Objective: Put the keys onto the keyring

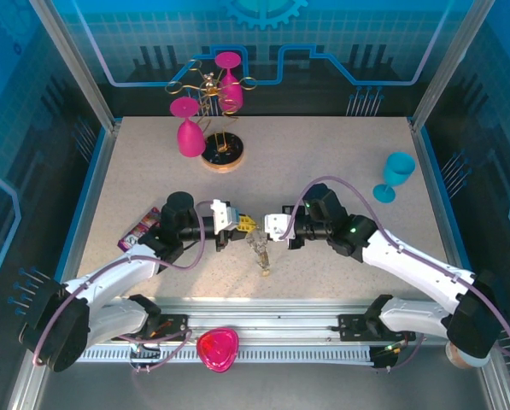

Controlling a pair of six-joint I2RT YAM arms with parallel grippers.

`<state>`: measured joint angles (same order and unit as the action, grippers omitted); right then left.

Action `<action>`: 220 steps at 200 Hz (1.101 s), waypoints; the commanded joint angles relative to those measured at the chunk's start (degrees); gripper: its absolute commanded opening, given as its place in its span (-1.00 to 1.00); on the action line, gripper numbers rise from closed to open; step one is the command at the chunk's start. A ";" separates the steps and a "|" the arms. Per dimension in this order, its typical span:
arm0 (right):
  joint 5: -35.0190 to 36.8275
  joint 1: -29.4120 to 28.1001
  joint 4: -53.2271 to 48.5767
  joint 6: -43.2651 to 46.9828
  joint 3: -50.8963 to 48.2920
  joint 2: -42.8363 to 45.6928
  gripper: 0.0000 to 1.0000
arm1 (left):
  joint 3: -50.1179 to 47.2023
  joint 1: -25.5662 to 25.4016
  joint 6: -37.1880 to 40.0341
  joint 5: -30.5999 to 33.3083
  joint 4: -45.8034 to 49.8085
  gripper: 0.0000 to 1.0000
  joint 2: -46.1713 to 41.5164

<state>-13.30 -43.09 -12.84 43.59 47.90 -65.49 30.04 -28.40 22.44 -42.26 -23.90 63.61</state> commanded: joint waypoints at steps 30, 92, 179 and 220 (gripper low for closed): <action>1.98 -0.47 -2.36 -4.93 0.27 0.47 -0.73 | 0.98 0.42 0.89 0.12 -1.10 -1.00 0.30; -3.93 1.07 -0.68 -8.33 1.26 0.55 -0.19 | 1.25 0.38 1.82 -1.15 0.61 -1.00 -0.49; -4.18 1.38 3.06 -9.88 1.56 -3.39 -0.18 | 0.90 0.42 1.04 -1.26 -0.88 -1.00 -0.79; -12.90 6.96 -1.07 -8.82 1.07 1.89 -0.07 | 2.19 0.20 5.76 -1.02 4.46 -1.00 -0.91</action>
<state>-19.42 -39.66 -12.08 34.41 48.42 -67.24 30.09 -28.27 24.12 -41.87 -21.61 64.03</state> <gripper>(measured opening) 0.462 0.046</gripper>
